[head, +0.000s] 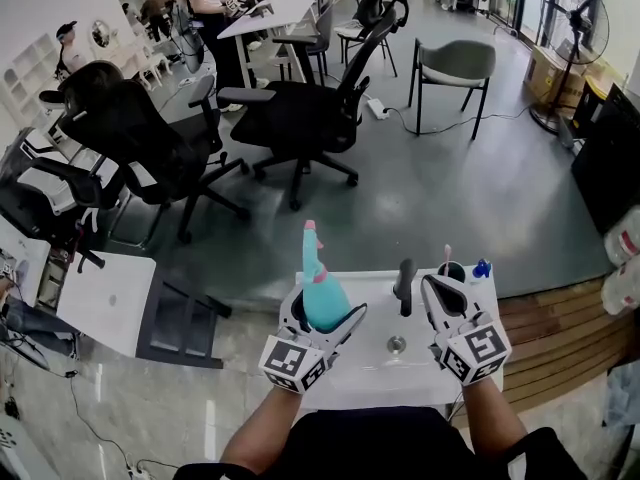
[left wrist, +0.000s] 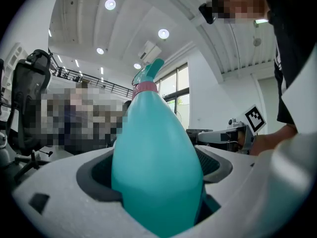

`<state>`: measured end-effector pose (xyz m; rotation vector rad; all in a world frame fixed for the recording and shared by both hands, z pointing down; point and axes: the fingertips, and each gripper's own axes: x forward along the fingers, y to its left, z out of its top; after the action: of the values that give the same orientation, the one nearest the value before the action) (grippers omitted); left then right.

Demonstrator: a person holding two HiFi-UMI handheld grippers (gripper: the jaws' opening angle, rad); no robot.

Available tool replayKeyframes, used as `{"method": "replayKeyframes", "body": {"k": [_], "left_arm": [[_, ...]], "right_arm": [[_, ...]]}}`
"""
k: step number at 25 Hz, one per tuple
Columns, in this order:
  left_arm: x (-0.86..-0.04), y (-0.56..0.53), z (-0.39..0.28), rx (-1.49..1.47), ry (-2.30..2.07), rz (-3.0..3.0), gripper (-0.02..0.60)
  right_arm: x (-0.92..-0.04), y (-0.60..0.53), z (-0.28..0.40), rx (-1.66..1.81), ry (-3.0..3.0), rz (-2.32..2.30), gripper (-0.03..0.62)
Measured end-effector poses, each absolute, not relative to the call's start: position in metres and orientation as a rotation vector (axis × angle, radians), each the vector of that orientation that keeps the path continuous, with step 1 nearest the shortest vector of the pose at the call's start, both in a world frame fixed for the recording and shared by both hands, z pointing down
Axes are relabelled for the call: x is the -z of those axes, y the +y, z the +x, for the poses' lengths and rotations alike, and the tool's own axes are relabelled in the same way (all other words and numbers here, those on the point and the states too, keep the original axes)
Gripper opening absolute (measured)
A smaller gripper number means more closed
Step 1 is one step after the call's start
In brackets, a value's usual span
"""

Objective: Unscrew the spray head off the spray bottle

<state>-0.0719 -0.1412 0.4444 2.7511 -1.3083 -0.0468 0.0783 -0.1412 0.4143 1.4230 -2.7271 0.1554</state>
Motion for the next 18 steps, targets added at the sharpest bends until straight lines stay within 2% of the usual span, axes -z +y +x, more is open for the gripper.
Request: {"method": "replayKeyframes", "body": {"k": [8, 18], "left_arm": [[-0.449, -0.140, -0.061, 0.012, -1.269, 2.777, 0.456], [-0.458, -0.128, -0.047, -0.022, -1.188, 2.797, 0.456]], "right_arm": [[-0.399, -0.137, 0.047, -0.124, -2.807, 1.275, 0.007], [-0.376, -0.120, 0.007, -0.087, -2.902, 1.095, 0.083]]}}
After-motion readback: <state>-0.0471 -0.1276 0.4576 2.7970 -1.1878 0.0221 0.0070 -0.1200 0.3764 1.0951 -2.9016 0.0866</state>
